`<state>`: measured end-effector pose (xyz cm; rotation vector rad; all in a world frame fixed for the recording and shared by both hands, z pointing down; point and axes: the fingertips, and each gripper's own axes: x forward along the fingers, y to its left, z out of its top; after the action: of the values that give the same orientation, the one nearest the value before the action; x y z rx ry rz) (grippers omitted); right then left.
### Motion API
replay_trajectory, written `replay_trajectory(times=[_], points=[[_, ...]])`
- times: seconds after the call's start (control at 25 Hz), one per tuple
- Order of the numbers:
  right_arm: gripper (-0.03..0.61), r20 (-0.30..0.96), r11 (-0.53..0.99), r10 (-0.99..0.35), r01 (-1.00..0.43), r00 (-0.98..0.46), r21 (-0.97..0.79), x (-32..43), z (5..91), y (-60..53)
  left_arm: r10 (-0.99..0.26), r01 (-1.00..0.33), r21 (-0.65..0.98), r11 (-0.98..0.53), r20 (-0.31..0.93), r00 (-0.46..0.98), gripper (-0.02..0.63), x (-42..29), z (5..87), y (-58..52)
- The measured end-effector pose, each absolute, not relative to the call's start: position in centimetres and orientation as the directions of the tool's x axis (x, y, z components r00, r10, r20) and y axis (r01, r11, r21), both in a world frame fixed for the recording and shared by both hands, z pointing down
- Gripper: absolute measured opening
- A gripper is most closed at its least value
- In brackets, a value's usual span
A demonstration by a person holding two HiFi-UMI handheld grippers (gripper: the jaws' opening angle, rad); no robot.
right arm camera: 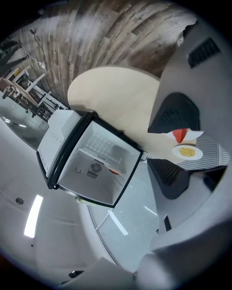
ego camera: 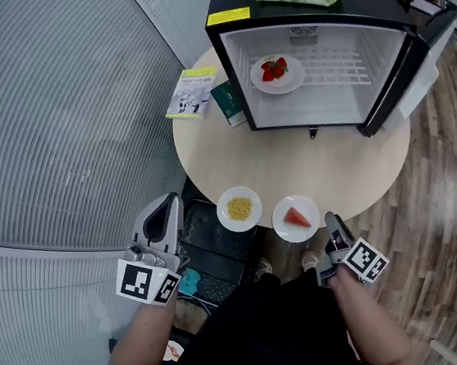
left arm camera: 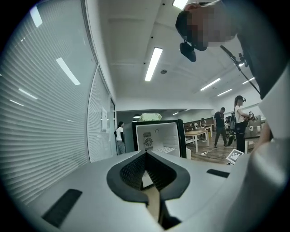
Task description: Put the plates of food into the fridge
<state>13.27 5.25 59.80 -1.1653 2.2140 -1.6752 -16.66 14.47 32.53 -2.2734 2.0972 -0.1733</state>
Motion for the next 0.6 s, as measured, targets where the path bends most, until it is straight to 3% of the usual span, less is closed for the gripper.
replay_trajectory(times=[0.6], points=[[0.178, 0.474, -0.211, -0.672, -0.466, -0.569, -0.859, 10.8, 71.6, 13.5, -0.98, -0.972, -0.143, -0.184, 0.107, 0.17, 0.005, -21.2, 34.9, 17.5]])
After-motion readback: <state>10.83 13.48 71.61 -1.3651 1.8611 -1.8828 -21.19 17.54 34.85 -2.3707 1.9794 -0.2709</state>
